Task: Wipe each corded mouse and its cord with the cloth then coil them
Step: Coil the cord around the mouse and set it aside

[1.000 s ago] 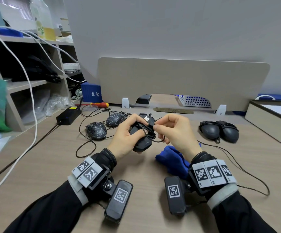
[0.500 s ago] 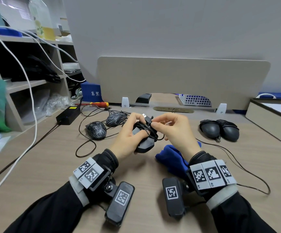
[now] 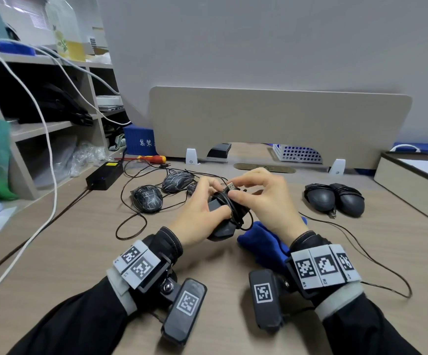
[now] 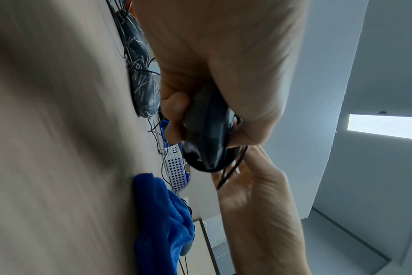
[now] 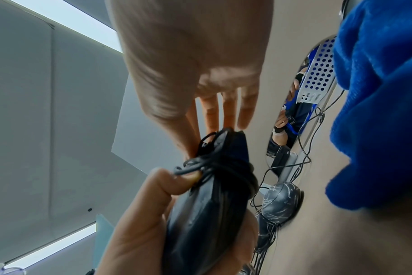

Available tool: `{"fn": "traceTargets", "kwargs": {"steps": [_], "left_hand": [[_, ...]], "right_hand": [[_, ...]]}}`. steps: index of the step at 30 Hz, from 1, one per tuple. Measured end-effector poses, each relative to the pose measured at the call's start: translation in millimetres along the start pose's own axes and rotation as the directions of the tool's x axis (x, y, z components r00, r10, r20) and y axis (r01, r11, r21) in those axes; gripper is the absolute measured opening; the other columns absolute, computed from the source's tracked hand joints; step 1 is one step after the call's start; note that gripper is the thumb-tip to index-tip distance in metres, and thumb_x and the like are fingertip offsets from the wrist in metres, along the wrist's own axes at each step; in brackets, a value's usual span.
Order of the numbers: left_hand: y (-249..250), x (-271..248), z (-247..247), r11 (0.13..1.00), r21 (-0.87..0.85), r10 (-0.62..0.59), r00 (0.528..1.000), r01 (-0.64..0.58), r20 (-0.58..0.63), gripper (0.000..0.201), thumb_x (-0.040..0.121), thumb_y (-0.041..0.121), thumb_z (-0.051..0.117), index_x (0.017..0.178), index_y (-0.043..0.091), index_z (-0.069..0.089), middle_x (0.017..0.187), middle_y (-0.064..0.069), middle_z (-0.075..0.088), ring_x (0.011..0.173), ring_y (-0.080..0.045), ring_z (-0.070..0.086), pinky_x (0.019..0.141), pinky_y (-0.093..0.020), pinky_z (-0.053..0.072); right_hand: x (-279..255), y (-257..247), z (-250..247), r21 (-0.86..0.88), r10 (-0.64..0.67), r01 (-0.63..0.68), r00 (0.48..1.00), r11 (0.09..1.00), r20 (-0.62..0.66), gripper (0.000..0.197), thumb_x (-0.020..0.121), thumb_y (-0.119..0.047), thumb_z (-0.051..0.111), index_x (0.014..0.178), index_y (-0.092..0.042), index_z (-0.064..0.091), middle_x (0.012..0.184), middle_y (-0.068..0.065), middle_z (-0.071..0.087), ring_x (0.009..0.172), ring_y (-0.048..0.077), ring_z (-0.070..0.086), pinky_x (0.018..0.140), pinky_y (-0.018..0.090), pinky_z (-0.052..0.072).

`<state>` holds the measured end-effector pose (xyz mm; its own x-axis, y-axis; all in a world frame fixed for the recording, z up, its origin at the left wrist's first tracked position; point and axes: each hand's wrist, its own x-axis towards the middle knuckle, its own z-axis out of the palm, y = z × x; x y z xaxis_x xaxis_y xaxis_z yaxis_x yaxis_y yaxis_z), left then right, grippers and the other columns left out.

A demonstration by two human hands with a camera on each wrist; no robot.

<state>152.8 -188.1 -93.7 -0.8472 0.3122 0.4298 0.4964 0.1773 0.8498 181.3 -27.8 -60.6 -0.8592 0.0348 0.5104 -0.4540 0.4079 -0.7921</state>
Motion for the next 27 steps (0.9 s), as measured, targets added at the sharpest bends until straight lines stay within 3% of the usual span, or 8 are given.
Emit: {"fn": "traceTargets", "kwargs": {"steps": [7,11,13,15,17,21,24,27], "left_hand": [[2.4,-0.4,2.4,0.999,0.002,-0.050,0.997,0.050,0.065,0.039,0.064,0.030,0.063,0.096,0.025,0.041,0.107,-0.015,0.055,0.097,-0.019,0.051,0.088,-0.031,0.044],[3.1,4.8,-0.5,0.975,-0.139,-0.193,0.972,0.174,-0.135,0.047,0.063,0.028,0.062,0.105,0.017,0.045,0.105,-0.009,0.054,0.090,-0.015,0.053,0.081,-0.030,0.046],[1.9,7.4,-4.5,0.947,-0.190,-0.295,0.936,0.259,-0.191,0.048,0.068,0.026,0.063,0.110,0.015,0.043,0.109,-0.018,0.057,0.078,-0.020,0.058,0.057,-0.028,0.049],[-1.9,11.4,-11.3,0.927,-0.232,-0.349,0.903,0.294,-0.249,0.038,0.083,0.015,0.064,0.111,0.014,0.040,0.102,-0.020,0.058,0.056,-0.024,0.059,0.039,-0.025,0.040],[-3.0,15.0,-19.8,0.903,-0.306,-0.392,0.871,0.303,-0.295,0.030,0.089,0.005,0.057,0.113,0.011,0.038,0.089,-0.018,0.059,0.039,-0.023,0.055,0.036,-0.021,0.035],[-1.2,16.0,-28.8,0.833,-0.447,-0.468,0.846,0.327,-0.254,0.025,0.086,0.004,0.055,0.109,0.008,0.048,0.077,-0.018,0.063,0.041,-0.027,0.055,0.042,-0.024,0.040],[4.3,13.8,-29.3,0.792,-0.513,-0.490,0.846,0.331,-0.211,0.009,0.087,0.002,0.052,0.093,0.008,0.049,0.074,-0.018,0.061,0.042,-0.027,0.053,0.039,-0.023,0.041],[8.3,11.8,-26.8,0.793,-0.518,-0.475,0.858,0.320,-0.197,0.015,0.089,0.000,0.050,0.078,0.010,0.050,0.071,-0.018,0.059,0.043,-0.026,0.052,0.036,-0.020,0.037]], "right_hand": [[1.0,-10.0,-5.1,0.310,0.002,0.042,0.990,0.950,-0.139,0.020,0.085,0.004,0.072,0.083,-0.014,0.063,0.084,0.000,0.070,0.071,0.007,0.058,0.065,0.017,0.046],[-2.3,-15.7,-6.4,0.445,0.018,-0.026,1.000,0.895,0.021,0.014,0.091,0.006,0.063,0.090,-0.008,0.059,0.093,0.008,0.077,0.074,0.015,0.063,0.058,0.023,0.048],[-3.6,-15.6,-3.5,0.497,0.043,-0.074,0.996,0.865,0.074,0.011,0.091,0.005,0.062,0.091,-0.005,0.058,0.090,0.010,0.076,0.070,0.019,0.063,0.056,0.024,0.050],[-4.3,-15.8,-3.2,0.555,0.073,-0.126,0.990,0.822,0.117,0.010,0.092,0.004,0.060,0.093,-0.005,0.057,0.086,0.012,0.075,0.065,0.018,0.062,0.056,0.025,0.051],[-4.4,-15.3,-4.1,0.568,0.091,-0.184,0.978,0.802,0.188,0.007,0.092,0.004,0.059,0.095,-0.003,0.059,0.086,0.015,0.073,0.063,0.019,0.060,0.058,0.026,0.054],[-6.5,-12.8,-2.2,0.499,0.157,-0.308,0.934,0.810,0.322,0.010,0.093,0.001,0.060,0.100,0.005,0.065,0.088,0.018,0.073,0.059,0.016,0.058,0.057,0.027,0.056],[-6.5,-10.6,-5.5,0.479,0.210,-0.386,0.901,0.788,0.380,0.018,0.090,-0.009,0.063,0.101,0.005,0.066,0.091,0.016,0.072,0.048,0.011,0.047,0.045,0.022,0.046],[-5.8,-7.8,-7.4,0.392,0.270,-0.472,0.841,0.790,0.468,0.017,0.095,-0.012,0.060,0.099,0.002,0.068,0.094,0.012,0.071,0.041,0.006,0.031,0.038,0.017,0.029]]}}
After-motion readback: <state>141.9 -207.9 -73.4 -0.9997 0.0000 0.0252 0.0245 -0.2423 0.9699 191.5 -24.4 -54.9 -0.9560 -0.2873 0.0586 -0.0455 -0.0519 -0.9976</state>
